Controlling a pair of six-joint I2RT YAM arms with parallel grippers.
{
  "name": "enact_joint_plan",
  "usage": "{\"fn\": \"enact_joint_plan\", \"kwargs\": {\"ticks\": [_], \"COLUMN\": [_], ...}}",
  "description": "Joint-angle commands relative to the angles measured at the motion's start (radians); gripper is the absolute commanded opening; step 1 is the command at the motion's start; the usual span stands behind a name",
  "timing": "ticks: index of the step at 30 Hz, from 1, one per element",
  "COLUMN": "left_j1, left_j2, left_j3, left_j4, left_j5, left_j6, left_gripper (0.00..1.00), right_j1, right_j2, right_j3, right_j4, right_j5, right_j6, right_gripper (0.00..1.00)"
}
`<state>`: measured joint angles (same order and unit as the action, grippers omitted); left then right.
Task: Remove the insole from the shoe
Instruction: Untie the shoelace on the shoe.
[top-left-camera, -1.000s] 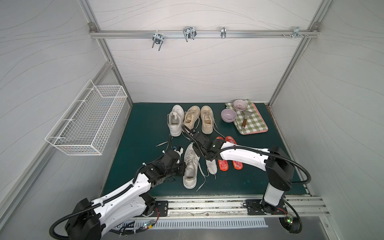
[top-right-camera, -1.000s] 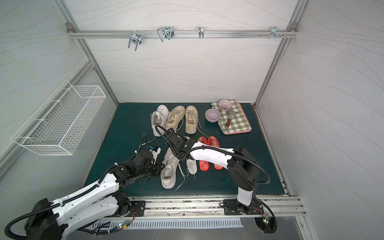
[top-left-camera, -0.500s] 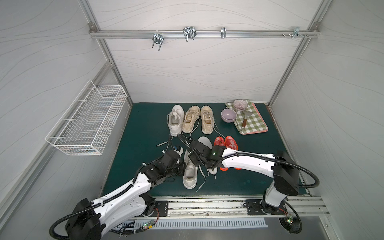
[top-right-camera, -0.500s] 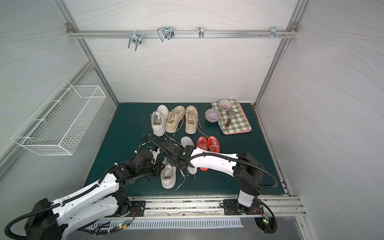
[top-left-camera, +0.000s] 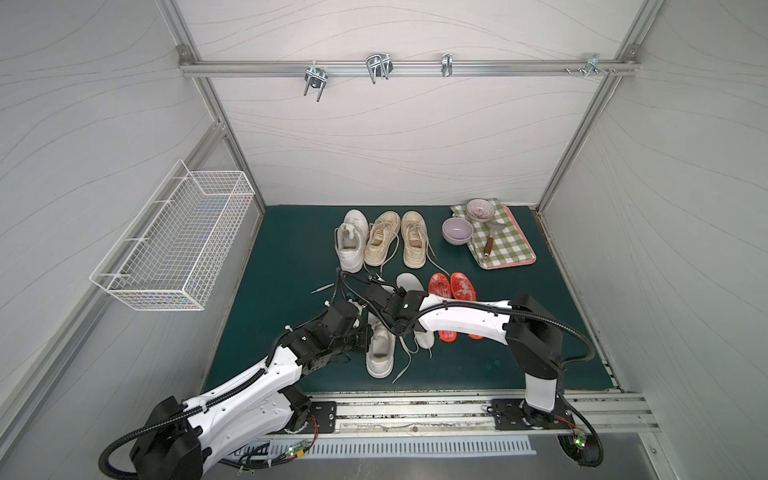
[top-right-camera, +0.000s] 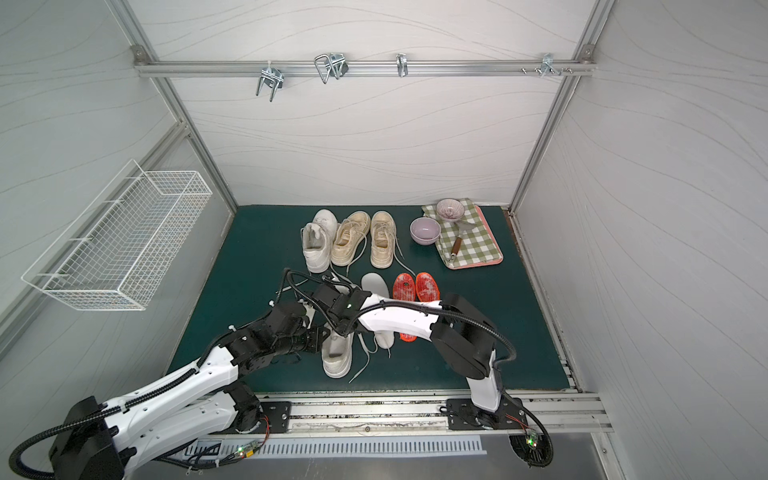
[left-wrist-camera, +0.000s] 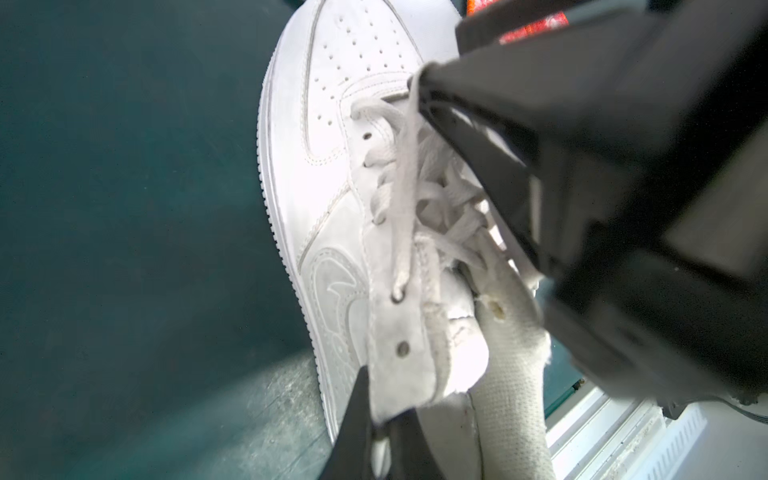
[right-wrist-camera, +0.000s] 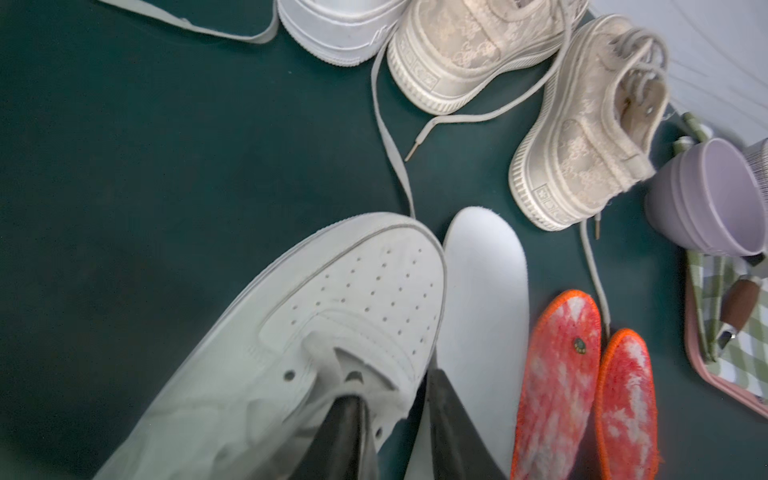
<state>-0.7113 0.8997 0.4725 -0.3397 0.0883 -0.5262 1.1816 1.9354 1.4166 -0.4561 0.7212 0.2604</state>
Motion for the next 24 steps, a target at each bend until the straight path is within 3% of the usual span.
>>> {"fn": "enact_joint_plan", "kwargs": {"ticks": [1, 5, 20, 24], "left_j1": [-0.002, -0.004, -0.003, -0.003], "left_j2": [-0.026, -0.04, -0.124, -0.147], "left_j3": [0.003, 0.0, -0.009, -0.013], "left_j4": [0.012, 0.002, -0.057, -0.067], "left_j5": [0.036, 0.03, -0.014, -0.032], "left_j6": [0.005, 0.0, -0.02, -0.029], "left_gripper": [0.0, 0.0, 0.0, 0.0], "right_j1": [-0.025, -0.073, -0.251, -0.259], "right_j2": [0.045, 0.05, 0.086, 0.096], "right_j3": [0.036, 0.069, 0.324, 0.371], "right_j4": [0.021, 0.051, -0.031, -0.061], "right_j5": [0.13, 0.174, -0.046, -0.073], "right_j6": [-0.03, -0.036, -0.024, -0.026], "right_gripper": [0.3, 0.33, 0.48, 0.57]}}
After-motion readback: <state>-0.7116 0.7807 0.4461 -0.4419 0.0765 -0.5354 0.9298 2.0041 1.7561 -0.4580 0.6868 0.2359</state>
